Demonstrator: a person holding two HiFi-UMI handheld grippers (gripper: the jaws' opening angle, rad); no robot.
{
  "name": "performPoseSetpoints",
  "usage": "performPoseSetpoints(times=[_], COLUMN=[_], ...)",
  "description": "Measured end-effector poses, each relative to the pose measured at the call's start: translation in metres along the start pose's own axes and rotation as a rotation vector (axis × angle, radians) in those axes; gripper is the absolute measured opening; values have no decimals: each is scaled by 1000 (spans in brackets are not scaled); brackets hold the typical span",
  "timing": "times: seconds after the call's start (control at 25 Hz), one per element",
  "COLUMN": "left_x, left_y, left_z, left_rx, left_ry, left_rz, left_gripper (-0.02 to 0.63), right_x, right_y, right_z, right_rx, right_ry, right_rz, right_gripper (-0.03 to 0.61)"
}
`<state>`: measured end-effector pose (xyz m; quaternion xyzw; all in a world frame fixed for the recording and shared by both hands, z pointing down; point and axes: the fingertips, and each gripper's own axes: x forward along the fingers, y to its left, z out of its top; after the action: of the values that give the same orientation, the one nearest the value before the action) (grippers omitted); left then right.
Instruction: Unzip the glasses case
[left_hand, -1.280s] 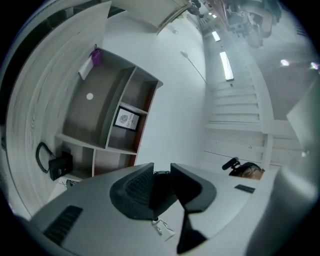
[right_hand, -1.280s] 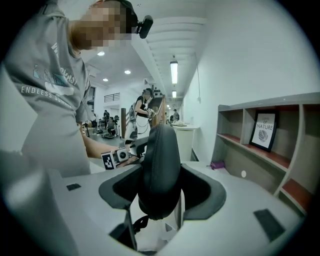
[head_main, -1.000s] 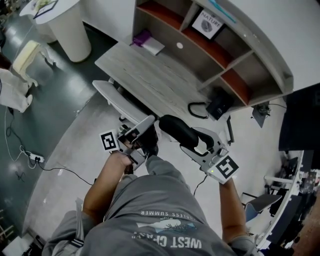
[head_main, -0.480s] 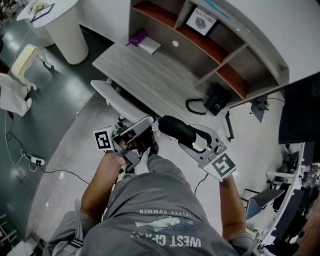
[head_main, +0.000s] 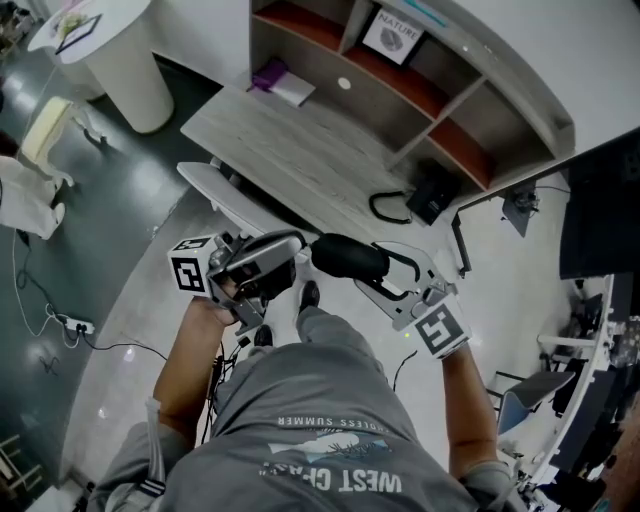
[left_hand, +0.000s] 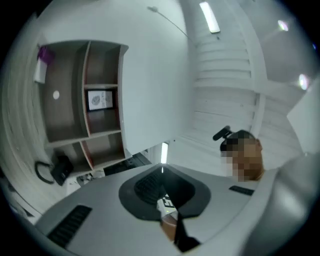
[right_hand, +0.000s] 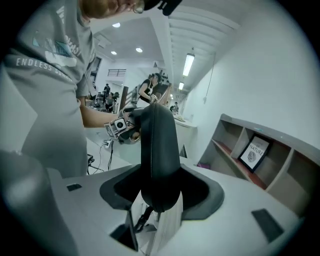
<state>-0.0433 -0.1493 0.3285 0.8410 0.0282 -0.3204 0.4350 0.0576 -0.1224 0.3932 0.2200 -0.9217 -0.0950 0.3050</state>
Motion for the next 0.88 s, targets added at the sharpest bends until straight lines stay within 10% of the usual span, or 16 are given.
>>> performPoseSetpoints(times=[0.16, 0.88], left_x=[2, 37], left_y=[-8, 4], left_z=[-11, -43], left_rx=[-20, 722], left_ry=[58, 401], left_rz=[-19, 441], left_gripper=[0, 0], right_x=[-1, 26], right_y=[3, -7], right_z=[-6, -40], right_rx=[-37, 68], right_ry=[33, 358], right_rz=[7, -97], right_gripper=[230, 229])
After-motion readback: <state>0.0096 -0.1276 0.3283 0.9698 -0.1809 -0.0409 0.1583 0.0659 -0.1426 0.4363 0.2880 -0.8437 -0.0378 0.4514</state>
